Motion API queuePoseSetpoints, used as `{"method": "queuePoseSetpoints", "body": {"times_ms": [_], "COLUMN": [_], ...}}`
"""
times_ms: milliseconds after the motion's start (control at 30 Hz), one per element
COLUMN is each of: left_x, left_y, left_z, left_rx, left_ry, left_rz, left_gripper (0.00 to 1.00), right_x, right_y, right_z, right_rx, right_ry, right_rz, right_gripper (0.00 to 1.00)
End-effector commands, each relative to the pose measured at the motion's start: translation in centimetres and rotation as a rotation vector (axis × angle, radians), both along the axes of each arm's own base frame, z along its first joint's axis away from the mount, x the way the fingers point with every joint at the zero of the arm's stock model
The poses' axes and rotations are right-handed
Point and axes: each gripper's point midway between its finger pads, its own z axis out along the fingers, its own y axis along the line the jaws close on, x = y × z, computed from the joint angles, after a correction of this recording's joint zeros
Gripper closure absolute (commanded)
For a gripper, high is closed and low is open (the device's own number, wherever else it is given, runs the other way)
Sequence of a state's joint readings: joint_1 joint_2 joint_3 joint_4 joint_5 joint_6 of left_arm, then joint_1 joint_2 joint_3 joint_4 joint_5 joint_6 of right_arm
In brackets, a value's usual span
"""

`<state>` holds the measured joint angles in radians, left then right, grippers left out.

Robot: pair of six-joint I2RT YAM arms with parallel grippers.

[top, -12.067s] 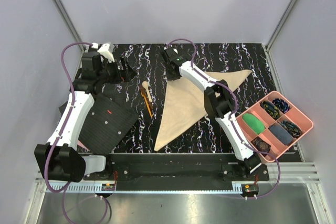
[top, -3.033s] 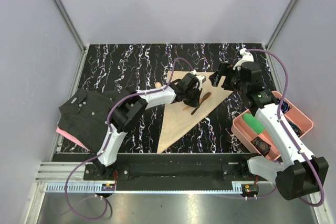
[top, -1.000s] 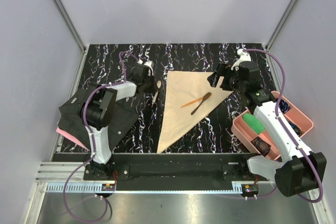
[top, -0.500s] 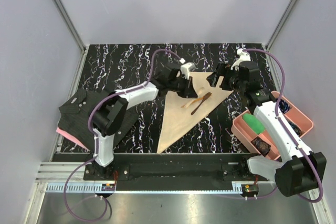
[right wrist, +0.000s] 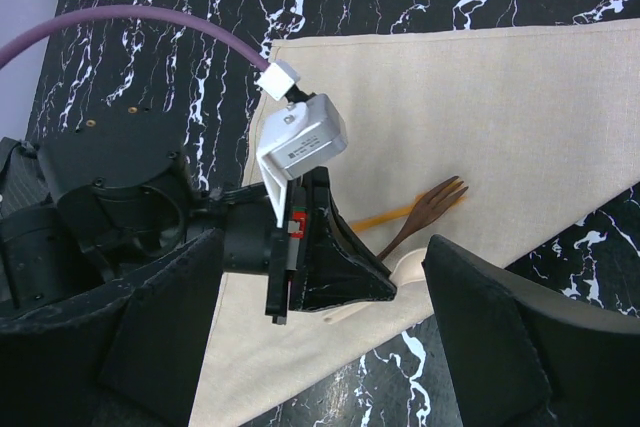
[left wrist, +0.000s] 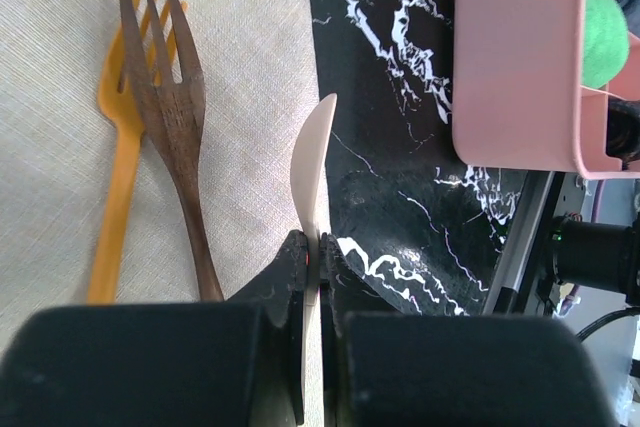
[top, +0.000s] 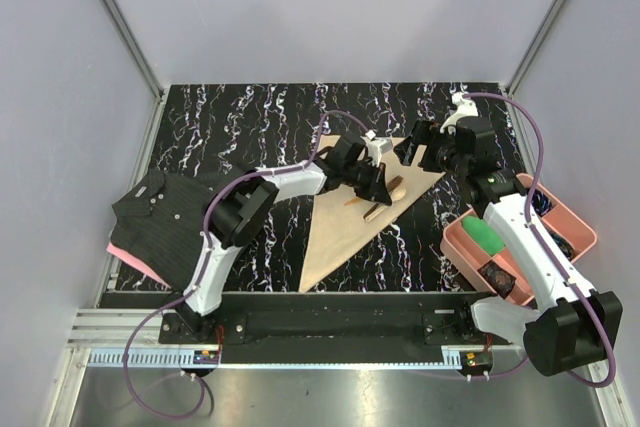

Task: Fold the napkin, place the utensils inside, and roll it up
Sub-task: Place the utensil onto the napkin

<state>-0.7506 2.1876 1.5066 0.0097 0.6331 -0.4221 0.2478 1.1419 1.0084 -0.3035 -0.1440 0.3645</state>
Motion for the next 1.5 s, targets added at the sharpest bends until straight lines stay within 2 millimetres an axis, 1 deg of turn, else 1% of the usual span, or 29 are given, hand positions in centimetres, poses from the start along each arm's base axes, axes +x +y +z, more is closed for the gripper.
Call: {"method": "queuePoseSetpoints", "body": {"times_ms": [0,367,600,667,700,733,767,800,833,900,967,1000,1033,1067,1100,1133,1167,1200,1233,1267,1300,1333,1367,1400,1433,1467], "left_x": [0.8,2.1,2.6,2.8,2.9,2.6,2.8,2.9,2.9,3.1,3.2,3.2,3.4,3.5,3.5,3.6,3.6,3.5,3.5,3.3,3.2,3.3,3.4,3.7,3.6,3.8], "left_y": [-1.4,-2.0,-1.9,-1.8,-1.9,-1.7,-1.6,-1.6,-1.6,-1.6,-1.6,-1.5,-1.5,-1.5,-1.4,-1.4,-1.4,-1.3,-1.2,-0.8,-0.5,0.5,1.0,1.8,3.1,4.1], "left_z": [1.2,-0.5,-1.4,-1.4,-1.2,-1.3,-1.3,-0.8,-0.8,0.0,1.0,1.4,1.8,3.0,3.5,4.1,5.5,5.9,6.6,7.6,8.0,8.8,9.2,9.7,10.8,11.2], "left_rx": [-0.044,-0.013,0.009,0.012,0.011,0.022,0.026,0.021,0.026,0.018,0.011,0.007,0.004,-0.009,-0.014,-0.02,-0.038,-0.041,-0.044,-0.04,-0.032,-0.01,-0.001,0.006,0.012,0.024], "left_ry": [-0.031,-0.027,-0.032,-0.036,-0.041,-0.03,-0.037,-0.047,-0.05,-0.063,-0.084,-0.092,-0.107,-0.124,-0.133,-0.147,-0.164,-0.171,-0.186,-0.193,-0.202,-0.223,-0.231,-0.241,-0.265,-0.27], "left_rz": [-0.013,0.014,0.034,0.04,0.043,0.04,0.045,0.049,0.049,0.054,0.057,0.059,0.063,0.065,0.065,0.063,0.061,0.058,0.054,0.056,0.057,0.074,0.085,0.102,0.13,0.154], "left_gripper": [1.0,1.0,0.99,0.93,0.8,0.75,0.72,0.65,0.61,0.5,0.46,0.42,0.39,0.37,0.36,0.33,0.32,0.31,0.29,0.28,0.27,0.26,0.25,0.25,0.24,0.23], "right_x": [0.1,0.2,0.2,0.2,0.3,0.2,0.3,0.3,0.3,0.4,0.5,0.5,0.8,0.9,1.2,1.6,2.1,2.8,3.5,4.0,5.1,5.9,6.5,7.7,8.3,8.9], "right_y": [0.1,0.2,0.2,0.3,0.2,0.3,0.3,0.3,0.2,0.1,0.1,0.0,-0.5,-0.9,-1.3,-2.0,-2.9,-3.4,-4.1,-4.7,-6.0,-6.6,-7.2,-8.8,-9.6,-10.5], "right_z": [2.1,2.1,1.9,1.7,1.7,1.7,1.6,1.6,1.5,1.5,1.6,1.6,1.7,1.6,1.4,1.7,1.6,0.9,1.2,0.9,-0.4,-0.1,-0.4,-0.9,-1.2,-1.5], "right_rx": [0.018,0.017,0.015,0.013,0.013,0.014,0.012,0.012,0.01,0.008,0.003,0.0,-0.014,-0.026,-0.037,-0.055,-0.064,-0.077,-0.084,-0.087,-0.095,-0.092,-0.089,-0.093,-0.096,-0.098], "right_ry": [-0.069,-0.066,-0.061,-0.057,-0.058,-0.055,-0.055,-0.053,-0.053,-0.053,-0.058,-0.057,-0.063,-0.057,-0.05,-0.056,-0.054,-0.035,-0.039,-0.028,0.01,0.008,0.019,0.038,0.044,0.055], "right_rz": [0.009,0.016,0.018,0.02,0.019,0.02,0.019,0.017,0.015,0.01,0.008,0.002,-0.019,-0.036,-0.057,-0.087,-0.118,-0.139,-0.162,-0.178,-0.214,-0.223,-0.237,-0.269,-0.284,-0.302], "right_gripper": [0.1,0.1,0.1,0.1,0.1,0.1,0.1,0.1,0.1,0.1,0.1,0.1,0.1,0.09,0.09,0.09,0.07,0.07,0.07,0.07,0.07,0.07,0.07,0.07,0.07,0.07]}}
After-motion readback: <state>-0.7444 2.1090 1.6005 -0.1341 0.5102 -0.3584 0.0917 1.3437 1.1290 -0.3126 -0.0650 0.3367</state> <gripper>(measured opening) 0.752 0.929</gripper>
